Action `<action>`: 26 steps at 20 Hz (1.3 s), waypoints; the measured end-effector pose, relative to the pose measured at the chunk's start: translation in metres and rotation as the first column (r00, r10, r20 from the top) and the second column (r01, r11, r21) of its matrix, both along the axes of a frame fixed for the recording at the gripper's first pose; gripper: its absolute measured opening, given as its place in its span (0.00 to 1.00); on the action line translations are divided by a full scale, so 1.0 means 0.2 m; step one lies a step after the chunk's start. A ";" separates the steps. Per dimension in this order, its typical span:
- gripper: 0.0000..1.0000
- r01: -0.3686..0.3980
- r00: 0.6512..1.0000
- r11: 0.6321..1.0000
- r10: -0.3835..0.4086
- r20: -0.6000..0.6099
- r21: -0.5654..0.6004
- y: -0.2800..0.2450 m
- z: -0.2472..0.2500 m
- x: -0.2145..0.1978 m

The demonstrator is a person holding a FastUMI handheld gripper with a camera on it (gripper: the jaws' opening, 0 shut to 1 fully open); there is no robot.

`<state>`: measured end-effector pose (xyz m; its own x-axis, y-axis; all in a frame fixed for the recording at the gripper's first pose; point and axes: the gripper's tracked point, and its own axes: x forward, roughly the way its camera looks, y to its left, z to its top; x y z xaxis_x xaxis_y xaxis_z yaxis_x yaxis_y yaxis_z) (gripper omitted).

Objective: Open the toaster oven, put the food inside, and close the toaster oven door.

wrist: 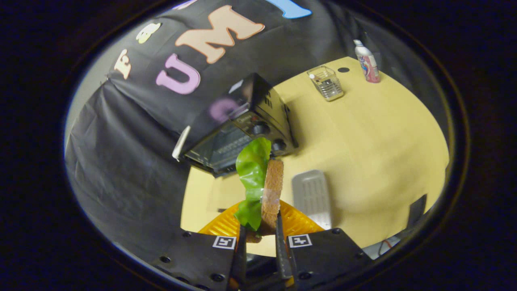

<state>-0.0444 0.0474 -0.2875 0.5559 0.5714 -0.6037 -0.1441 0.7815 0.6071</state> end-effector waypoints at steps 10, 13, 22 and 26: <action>0.32 0.181 0.983 0.926 -0.184 -0.021 0.332 0.66 -0.11 0.19; 0.32 0.225 0.974 0.915 -0.221 -0.050 0.334 0.76 -0.24 0.28; 0.32 0.279 0.954 0.875 -0.299 -0.011 0.396 0.99 -0.30 0.60; 0.32 0.328 0.930 0.875 -0.366 0.042 0.357 0.94 -0.34 0.75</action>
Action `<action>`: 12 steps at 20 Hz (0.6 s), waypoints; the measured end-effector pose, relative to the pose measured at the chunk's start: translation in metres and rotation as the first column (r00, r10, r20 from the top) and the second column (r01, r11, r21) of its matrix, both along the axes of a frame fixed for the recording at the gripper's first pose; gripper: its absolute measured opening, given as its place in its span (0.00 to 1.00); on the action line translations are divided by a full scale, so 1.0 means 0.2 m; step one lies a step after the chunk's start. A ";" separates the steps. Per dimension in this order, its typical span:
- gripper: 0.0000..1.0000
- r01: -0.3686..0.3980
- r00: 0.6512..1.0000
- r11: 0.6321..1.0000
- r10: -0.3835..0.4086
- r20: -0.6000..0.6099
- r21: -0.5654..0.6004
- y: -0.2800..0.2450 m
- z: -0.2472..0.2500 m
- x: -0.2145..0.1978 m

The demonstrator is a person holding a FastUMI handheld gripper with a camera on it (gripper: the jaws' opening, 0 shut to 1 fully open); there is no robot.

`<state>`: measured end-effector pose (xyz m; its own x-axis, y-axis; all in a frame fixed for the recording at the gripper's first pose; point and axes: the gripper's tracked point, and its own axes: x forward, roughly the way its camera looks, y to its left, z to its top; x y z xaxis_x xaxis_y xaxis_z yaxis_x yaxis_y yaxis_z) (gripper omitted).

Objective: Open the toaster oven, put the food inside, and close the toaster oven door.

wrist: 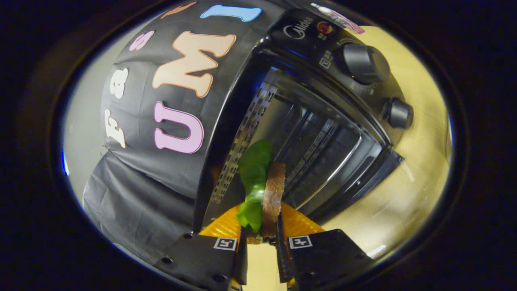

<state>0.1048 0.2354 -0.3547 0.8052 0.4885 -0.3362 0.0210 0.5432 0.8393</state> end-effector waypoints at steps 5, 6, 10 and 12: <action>0.32 0.036 0.999 0.992 -0.034 0.019 -0.117 -0.02 -0.07 0.11; 0.32 0.036 0.999 0.988 -0.031 0.034 -0.151 -0.02 -0.07 0.11; 0.51 0.049 0.996 0.932 -0.021 0.083 -0.358 -0.07 -0.06 0.14; 0.70 0.071 0.993 0.872 -0.018 0.114 -0.484 -0.14 -0.05 0.14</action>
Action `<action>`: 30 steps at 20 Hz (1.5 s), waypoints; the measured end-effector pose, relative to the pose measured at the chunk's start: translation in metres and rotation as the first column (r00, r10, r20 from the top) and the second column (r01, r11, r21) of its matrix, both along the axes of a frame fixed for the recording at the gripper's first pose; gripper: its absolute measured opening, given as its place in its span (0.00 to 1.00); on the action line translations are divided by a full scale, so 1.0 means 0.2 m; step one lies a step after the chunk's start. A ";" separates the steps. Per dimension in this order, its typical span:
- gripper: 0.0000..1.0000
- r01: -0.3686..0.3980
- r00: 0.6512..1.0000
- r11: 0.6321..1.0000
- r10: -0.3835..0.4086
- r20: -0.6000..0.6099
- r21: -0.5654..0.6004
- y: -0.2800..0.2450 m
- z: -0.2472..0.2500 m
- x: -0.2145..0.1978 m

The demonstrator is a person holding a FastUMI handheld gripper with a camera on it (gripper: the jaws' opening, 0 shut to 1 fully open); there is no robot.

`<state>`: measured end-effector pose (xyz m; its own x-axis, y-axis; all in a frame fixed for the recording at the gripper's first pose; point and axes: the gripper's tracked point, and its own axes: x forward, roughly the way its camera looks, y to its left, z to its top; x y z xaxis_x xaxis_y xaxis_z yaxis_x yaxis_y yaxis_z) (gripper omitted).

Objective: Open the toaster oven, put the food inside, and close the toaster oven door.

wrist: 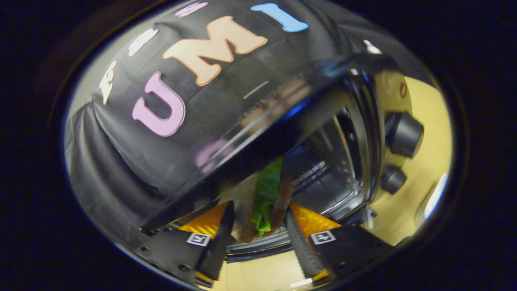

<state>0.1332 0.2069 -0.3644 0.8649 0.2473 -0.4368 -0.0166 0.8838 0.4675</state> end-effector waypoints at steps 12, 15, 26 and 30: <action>1.00 -0.158 0.987 0.955 0.145 -0.069 -0.253 -0.25 0.14 -0.57; 1.00 -0.203 0.974 0.951 0.173 -0.145 -0.232 -0.28 0.10 -0.77; 0.99 -0.348 0.883 0.901 0.222 -0.414 -0.259 -0.39 -0.34 -1.11; 0.99 -0.376 0.873 0.880 0.232 -0.430 -0.289 -0.40 -0.41 -1.06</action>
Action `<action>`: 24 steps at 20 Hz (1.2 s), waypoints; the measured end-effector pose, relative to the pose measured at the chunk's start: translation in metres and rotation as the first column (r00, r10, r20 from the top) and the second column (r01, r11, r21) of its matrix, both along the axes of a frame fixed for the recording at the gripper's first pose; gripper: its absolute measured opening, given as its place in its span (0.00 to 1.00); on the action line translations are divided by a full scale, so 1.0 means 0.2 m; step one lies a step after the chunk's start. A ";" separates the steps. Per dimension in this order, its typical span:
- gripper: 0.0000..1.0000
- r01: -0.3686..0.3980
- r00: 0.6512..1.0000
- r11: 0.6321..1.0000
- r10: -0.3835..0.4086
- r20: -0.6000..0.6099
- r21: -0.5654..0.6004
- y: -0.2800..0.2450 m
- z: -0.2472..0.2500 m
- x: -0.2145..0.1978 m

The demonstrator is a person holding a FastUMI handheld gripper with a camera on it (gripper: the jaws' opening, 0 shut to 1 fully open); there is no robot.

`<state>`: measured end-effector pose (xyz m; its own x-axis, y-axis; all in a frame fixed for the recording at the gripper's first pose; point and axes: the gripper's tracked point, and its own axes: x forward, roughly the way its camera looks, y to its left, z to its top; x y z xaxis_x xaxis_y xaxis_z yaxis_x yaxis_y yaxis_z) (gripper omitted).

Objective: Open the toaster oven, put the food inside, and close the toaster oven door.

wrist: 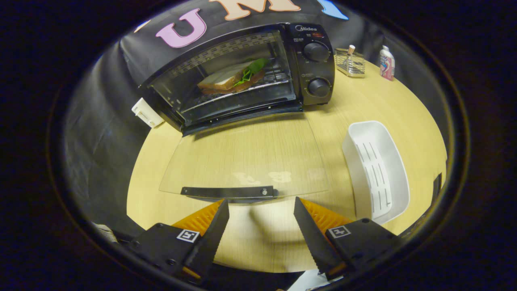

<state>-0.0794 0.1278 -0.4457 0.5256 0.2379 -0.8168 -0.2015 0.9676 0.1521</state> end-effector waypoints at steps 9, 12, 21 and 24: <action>0.99 -0.053 0.994 0.998 0.057 0.096 -0.043 0.02 0.18 0.05; 0.99 -0.038 0.991 0.999 0.036 0.129 0.014 0.04 0.32 0.09; 1.00 -0.002 0.965 0.986 -0.042 0.258 0.169 0.16 0.64 0.32; 1.00 0.005 0.953 0.981 -0.063 0.296 0.193 0.17 0.73 0.38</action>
<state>-0.0043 0.1627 -0.3005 0.7494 0.3495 -0.5623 -0.2336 0.9343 0.2693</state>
